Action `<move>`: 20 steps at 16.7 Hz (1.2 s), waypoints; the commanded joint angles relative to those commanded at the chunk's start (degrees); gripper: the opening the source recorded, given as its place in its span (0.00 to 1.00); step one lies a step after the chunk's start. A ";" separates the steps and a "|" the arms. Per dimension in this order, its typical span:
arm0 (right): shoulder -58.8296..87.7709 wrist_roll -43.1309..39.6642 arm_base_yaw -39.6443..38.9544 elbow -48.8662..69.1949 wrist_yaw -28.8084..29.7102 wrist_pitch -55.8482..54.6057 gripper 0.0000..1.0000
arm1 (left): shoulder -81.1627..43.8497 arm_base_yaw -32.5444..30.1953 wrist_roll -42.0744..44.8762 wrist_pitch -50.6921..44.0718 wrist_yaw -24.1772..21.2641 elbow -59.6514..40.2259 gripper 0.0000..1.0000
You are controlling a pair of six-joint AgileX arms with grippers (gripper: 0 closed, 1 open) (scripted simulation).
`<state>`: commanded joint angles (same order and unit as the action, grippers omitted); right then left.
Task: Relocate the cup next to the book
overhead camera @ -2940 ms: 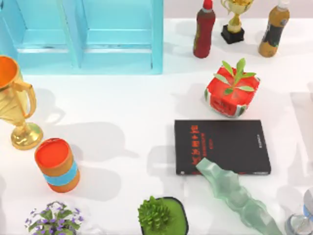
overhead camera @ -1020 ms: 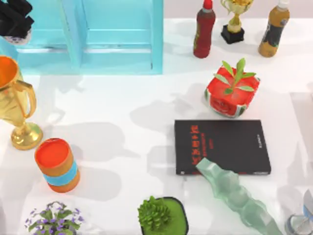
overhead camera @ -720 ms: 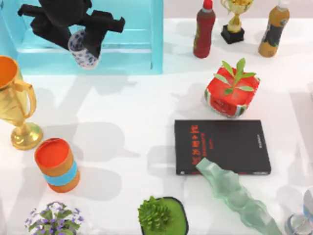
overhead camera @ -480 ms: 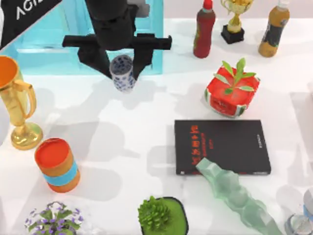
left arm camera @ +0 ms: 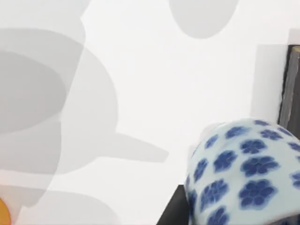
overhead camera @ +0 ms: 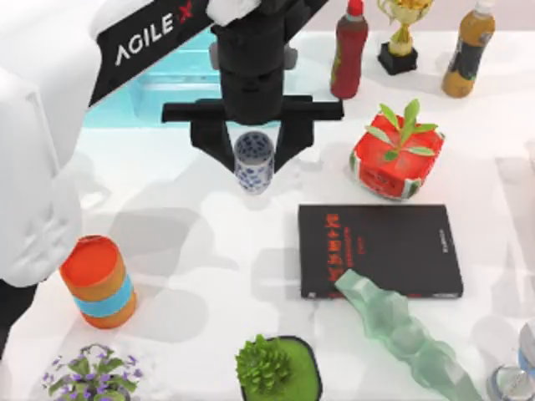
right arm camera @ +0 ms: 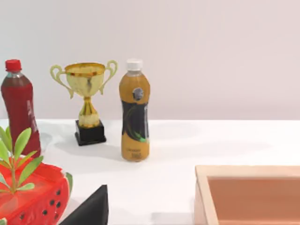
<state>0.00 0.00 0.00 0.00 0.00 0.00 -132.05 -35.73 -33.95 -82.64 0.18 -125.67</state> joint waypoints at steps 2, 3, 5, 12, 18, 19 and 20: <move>0.00 0.00 0.00 0.00 0.00 0.00 1.00 | 0.00 0.00 0.00 0.00 0.00 0.00 0.00; 0.00 0.00 0.00 0.00 0.00 0.00 1.00 | 0.08 0.23 0.14 0.02 -0.09 0.18 0.00; 0.00 0.00 0.00 0.00 0.00 0.00 1.00 | 0.22 0.21 0.29 1.00 -0.14 1.16 0.00; 0.00 0.00 0.00 0.00 0.00 0.00 1.00 | 0.03 0.29 0.17 14.10 -0.06 13.89 0.00; 0.00 0.00 0.00 0.00 0.00 0.00 1.00 | -0.17 0.18 0.19 14.63 0.00 14.46 0.15; 0.00 0.00 0.00 0.00 0.00 0.00 1.00 | -0.17 0.18 0.19 14.63 0.00 14.46 0.23; 0.00 0.00 0.00 0.00 0.00 0.00 1.00 | -0.17 0.18 0.19 14.63 0.00 14.46 0.30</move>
<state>0.00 0.00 0.00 0.00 0.00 0.00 -132.22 -35.54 -33.77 -68.01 0.18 -111.21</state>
